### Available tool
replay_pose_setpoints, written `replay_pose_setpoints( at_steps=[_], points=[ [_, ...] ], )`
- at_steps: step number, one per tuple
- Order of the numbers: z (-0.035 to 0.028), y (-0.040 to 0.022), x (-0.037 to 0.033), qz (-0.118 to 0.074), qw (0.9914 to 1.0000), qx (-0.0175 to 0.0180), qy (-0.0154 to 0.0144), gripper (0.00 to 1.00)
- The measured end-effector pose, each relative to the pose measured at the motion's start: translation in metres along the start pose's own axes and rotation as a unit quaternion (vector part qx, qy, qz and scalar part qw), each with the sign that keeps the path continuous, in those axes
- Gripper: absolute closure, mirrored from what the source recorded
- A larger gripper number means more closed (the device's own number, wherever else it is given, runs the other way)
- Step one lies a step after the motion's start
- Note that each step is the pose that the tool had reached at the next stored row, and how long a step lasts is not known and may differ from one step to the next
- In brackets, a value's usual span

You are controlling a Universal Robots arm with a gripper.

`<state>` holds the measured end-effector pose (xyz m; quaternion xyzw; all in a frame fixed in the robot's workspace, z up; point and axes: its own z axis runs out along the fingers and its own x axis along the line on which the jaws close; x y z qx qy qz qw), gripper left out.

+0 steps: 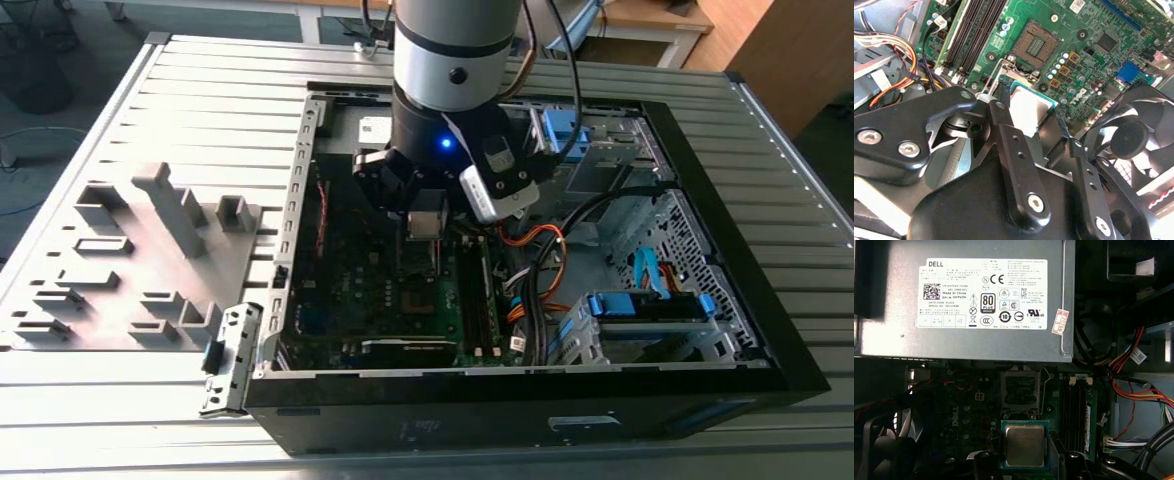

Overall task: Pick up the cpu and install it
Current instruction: 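Place the cpu into insertion slot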

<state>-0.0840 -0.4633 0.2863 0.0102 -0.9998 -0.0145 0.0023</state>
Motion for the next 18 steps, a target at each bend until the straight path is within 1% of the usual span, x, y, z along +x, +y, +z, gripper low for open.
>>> replay_pose_setpoints(
  at_steps=[3, 10, 15, 18],
  points=[
    [0.0023, 0.0, 0.0, 0.0, 1.0, -0.0001, -0.0001, 0.53],
    [0.013, -0.0004, 0.0, 0.0, 1.0, 0.0, -0.0015, 0.53],
    [0.0137, -0.0004, 0.0, 0.0, 1.0, 0.0, -0.0016, 0.53],
    [0.0166, -0.0005, 0.0, 0.0, 1.0, 0.0001, -0.003, 0.53]
  ],
)
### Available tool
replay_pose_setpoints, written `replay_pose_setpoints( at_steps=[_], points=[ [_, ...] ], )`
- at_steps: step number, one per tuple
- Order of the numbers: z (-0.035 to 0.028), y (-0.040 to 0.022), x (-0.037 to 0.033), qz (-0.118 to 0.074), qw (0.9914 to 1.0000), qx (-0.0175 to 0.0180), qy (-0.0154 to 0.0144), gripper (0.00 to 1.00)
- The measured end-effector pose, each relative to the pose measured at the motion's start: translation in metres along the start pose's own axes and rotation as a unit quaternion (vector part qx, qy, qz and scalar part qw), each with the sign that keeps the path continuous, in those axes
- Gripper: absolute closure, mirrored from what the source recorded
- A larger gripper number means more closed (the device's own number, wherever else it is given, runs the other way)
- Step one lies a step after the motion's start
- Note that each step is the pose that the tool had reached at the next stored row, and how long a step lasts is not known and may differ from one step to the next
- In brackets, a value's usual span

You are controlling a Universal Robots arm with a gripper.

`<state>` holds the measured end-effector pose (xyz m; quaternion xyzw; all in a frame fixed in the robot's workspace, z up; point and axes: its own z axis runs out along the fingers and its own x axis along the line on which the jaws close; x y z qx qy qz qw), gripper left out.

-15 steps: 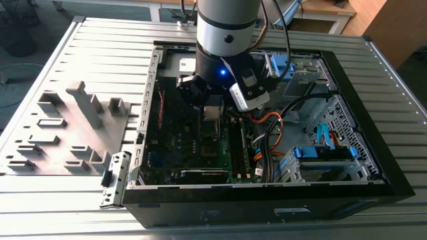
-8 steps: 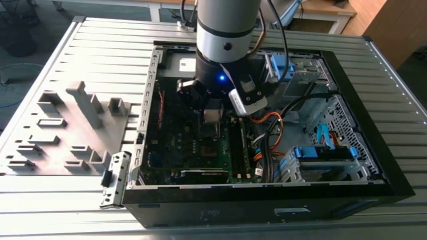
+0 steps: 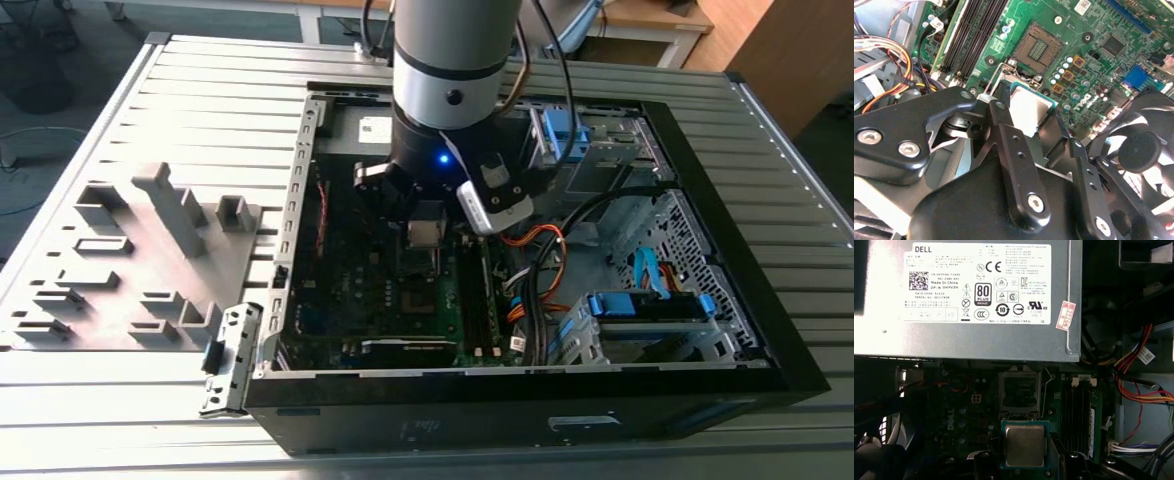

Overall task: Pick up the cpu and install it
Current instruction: 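Place the cpu into insertion slot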

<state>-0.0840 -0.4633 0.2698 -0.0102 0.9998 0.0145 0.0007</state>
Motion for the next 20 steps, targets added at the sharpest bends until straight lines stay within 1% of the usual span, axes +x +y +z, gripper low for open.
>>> replay_pose_setpoints(
  at_steps=[3, 11, 13, 16, 20],
  points=[
    [0.0052, -0.0002, -0.0001, 0.0, 1.0, 0.0, -0.0019, 0.53],
    [0.0194, -0.0026, 0.0001, 0.0, 1.0, 0.0, -0.0031, 0.53],
    [0.0221, -0.0032, 0.0001, 0.0, 0.99999, 0.0, -0.0032, 0.53],
    [0.0247, -0.0056, 0.0002, 0.0, 0.99999, 0.0001, -0.0032, 0.53],
    [0.0281, -0.011, 0.0003, 0.0, 0.99999, 0.0, -0.0032, 0.53]
  ],
)
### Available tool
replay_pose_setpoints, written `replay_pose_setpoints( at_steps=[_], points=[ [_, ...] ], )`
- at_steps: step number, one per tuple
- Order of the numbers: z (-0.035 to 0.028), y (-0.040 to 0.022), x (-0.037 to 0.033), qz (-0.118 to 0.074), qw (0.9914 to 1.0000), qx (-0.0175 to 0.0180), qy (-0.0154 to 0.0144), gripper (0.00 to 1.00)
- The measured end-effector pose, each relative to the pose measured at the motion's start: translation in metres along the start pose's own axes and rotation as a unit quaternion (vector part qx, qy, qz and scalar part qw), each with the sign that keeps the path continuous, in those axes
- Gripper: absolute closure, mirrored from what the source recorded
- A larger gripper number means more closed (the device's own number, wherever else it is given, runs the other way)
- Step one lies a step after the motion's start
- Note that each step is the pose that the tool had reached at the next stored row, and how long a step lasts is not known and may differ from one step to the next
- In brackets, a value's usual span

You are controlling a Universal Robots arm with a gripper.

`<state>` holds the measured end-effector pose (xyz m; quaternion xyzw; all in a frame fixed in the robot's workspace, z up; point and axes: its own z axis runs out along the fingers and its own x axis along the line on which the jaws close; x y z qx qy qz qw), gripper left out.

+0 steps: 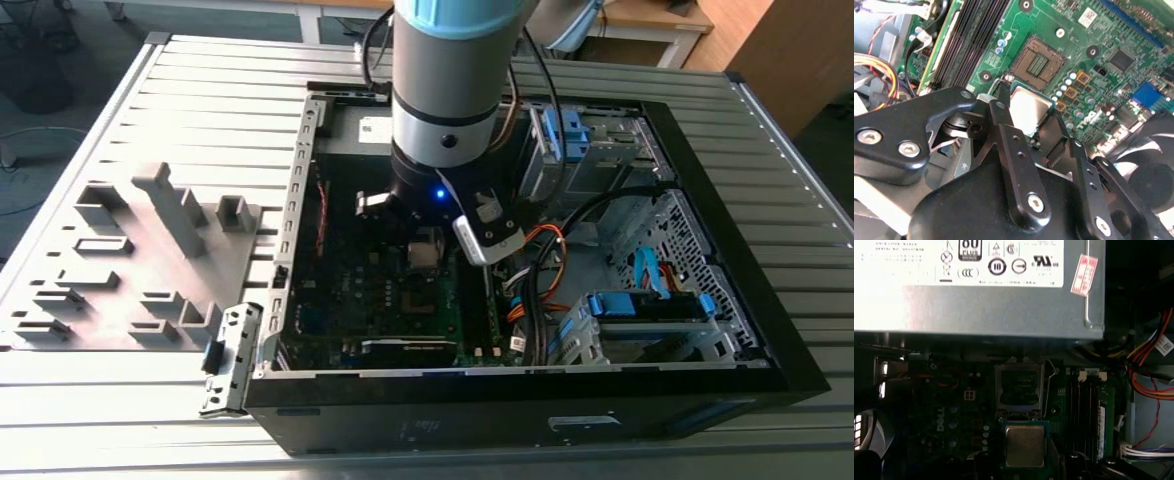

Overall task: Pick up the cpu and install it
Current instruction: 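Place the cpu into insertion slot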

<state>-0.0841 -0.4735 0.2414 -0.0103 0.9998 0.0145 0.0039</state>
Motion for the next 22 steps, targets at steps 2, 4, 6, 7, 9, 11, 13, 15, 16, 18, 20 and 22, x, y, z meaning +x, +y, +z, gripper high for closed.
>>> replay_pose_setpoints(
  at_steps=[2, 4, 6, 7, 9, 11, 13, 15, 16, 18, 20, 22],
  points=[
    [0.0017, -0.0032, 0.0001, 0.0, 1.0, 0.0001, 0.0, 0.53],
    [0.0037, -0.0058, 0.0002, 0.0, 1.0, 0.0, 0.0, 0.53],
    [0.0081, -0.0087, 0.0002, 0.0, 1.0, -0.0001, -0.0001, 0.53],
    [0.0097, -0.0094, 0.0003, 0.0, 1.0, -0.0001, 0.0, 0.53],
    [0.0126, -0.0109, 0.0003, 0.0, 1.0, 0.0, 0.0, 0.53],
    [0.0152, -0.012, 0.0004, 0.0, 1.0, 0.0, 0.0, 0.53],
    [0.0172, -0.0125, 0.0004, 0.0, 1.0, 0.0, 0.0, 0.53],
    [0.0182, -0.0129, 0.0004, 0.0, 1.0, 0.0002, 0.0, 0.53],
    [0.019, -0.013, 0.0004, 0.0, 1.0, 0.0001, 0.0, 0.53],
    [0.0202, -0.0134, 0.0005, 0.0, 1.0, 0.0001, 0.0, 0.53],
    [0.0202, -0.0134, 0.0004, 0.0, 1.0, 0.0001, 0.0, 0.53],
    [0.0203, -0.0134, 0.0004, 0.0, 1.0, 0.0001, 0.0, 0.53]
  ],
)
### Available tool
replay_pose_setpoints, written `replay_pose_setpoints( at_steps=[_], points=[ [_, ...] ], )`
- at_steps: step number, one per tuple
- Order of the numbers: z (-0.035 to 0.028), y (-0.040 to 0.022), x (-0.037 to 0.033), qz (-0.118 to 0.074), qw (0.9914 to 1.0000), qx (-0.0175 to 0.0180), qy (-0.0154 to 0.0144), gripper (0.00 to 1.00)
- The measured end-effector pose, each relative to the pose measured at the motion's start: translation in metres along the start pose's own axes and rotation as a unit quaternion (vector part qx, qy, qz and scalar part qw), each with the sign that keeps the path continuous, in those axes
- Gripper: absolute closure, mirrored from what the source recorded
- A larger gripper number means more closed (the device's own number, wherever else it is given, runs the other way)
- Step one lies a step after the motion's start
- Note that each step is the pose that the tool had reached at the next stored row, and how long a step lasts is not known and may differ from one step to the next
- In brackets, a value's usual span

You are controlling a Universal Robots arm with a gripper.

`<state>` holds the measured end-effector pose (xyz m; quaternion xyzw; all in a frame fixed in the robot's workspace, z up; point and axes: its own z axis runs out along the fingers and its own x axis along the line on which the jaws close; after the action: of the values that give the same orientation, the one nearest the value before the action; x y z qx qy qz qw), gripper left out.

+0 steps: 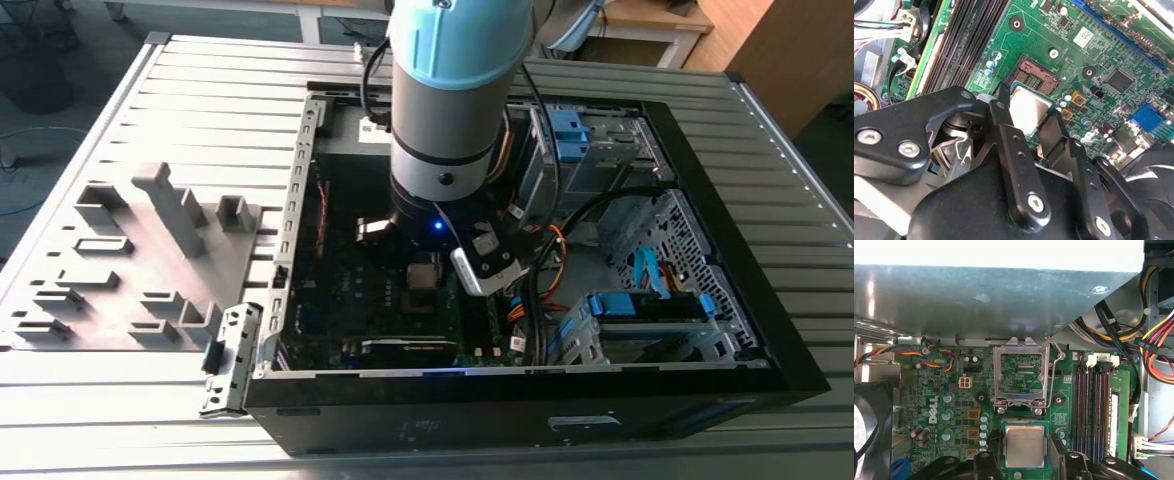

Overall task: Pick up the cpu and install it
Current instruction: 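Place the cpu into insertion slot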

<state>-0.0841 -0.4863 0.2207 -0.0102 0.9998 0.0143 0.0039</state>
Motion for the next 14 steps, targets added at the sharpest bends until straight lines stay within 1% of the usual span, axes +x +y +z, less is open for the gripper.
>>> replay_pose_setpoints(
  at_steps=[14],
  points=[
    [0.003, -0.0008, 0.0001, 0.0, 1.0, -0.0001, 0.0, 0.53]
  ],
)
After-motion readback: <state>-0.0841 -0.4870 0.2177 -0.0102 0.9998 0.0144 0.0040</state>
